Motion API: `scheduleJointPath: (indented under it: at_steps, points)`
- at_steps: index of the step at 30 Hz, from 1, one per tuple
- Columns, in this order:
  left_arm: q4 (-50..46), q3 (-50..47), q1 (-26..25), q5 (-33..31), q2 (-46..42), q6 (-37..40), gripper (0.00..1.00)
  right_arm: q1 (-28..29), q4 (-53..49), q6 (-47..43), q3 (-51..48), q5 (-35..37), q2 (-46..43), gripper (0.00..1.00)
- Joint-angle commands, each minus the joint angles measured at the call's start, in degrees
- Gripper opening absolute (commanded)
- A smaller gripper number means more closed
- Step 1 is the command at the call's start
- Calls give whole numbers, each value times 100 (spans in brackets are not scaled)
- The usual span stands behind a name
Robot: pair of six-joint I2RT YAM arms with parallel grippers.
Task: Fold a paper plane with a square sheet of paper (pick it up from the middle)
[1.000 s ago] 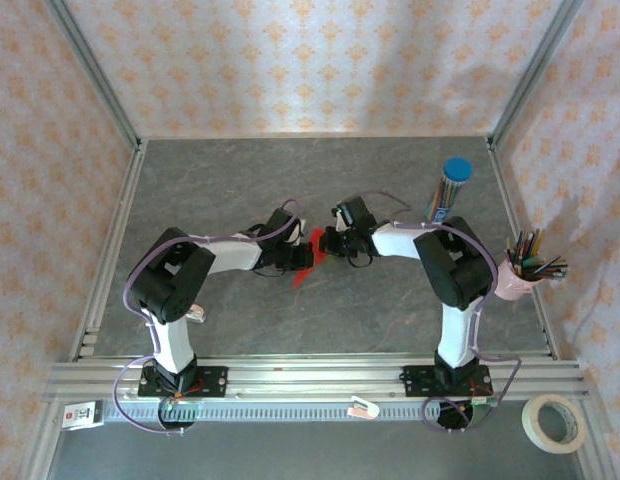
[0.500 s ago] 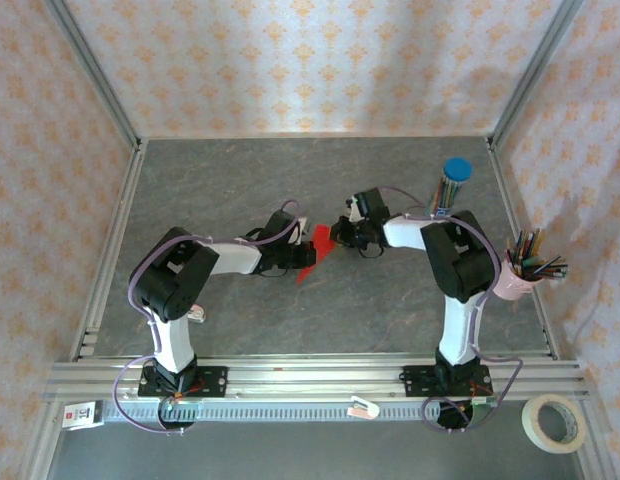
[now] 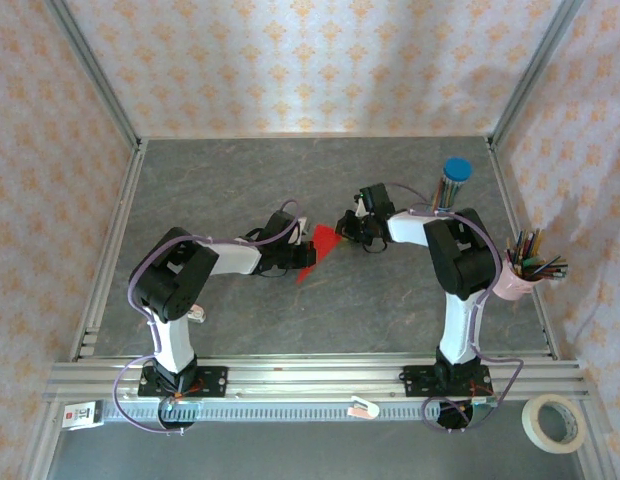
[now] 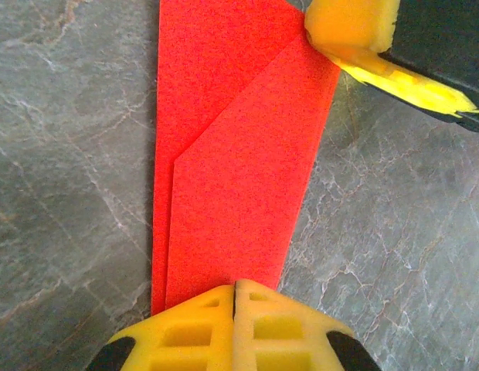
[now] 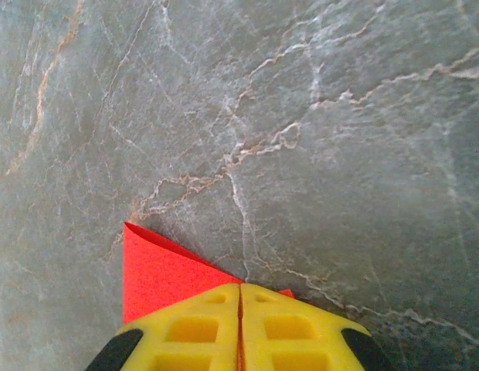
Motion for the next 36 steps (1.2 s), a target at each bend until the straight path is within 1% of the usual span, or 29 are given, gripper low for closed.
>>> scheduleJointPath:
  at_steps: [1, 3, 6, 12, 15, 20, 23, 25, 26, 29, 30, 33, 36]
  points:
    - [-1456, -293, -5, -373, 151, -7, 0, -471, 105, 97, -36, 1633, 90, 9]
    - [-1458, -241, -5, -373, 148, -15, 0, -471, 99, 138, -17, 1577, 74, 9]
    - [-1412, -183, -5, -347, 166, -64, 0, -477, 16, 249, -27, 1734, -59, 9]
    - [-1393, 4, -13, -279, 173, -105, 0, -442, 143, 372, -211, 1664, -295, 10]
    - [-1412, 109, -13, -205, 154, -98, 0, -338, 127, 283, -220, 1506, -413, 10]
    - [-1327, 560, -13, -49, -117, -190, 1, -88, 57, 270, -269, 1445, -954, 13]
    - [-1150, 818, -7, -53, -537, -475, 10, 33, -53, 329, -410, 1429, -1386, 13]
    - [-1022, 842, 36, -139, -864, -667, 21, 145, -242, 361, -491, 1472, -1656, 15]
    - [-996, 816, 64, -166, -988, -720, 24, 178, -323, 398, -528, 1517, -1777, 17]
    - [-988, 647, 196, -276, -1388, -751, 36, 369, -539, 442, -694, 1752, -2164, 28]
    - [-993, 547, 256, -331, -1513, -713, 41, 453, -676, 464, -706, 1891, -2268, 32]
    - [-1037, 202, 475, -653, -1893, -588, 56, 753, -1017, 501, -635, 2191, -2412, 41]
    - [-1016, -177, 686, -1100, -2248, -482, 70, 1139, -1320, 653, -520, 2655, -2373, 51]
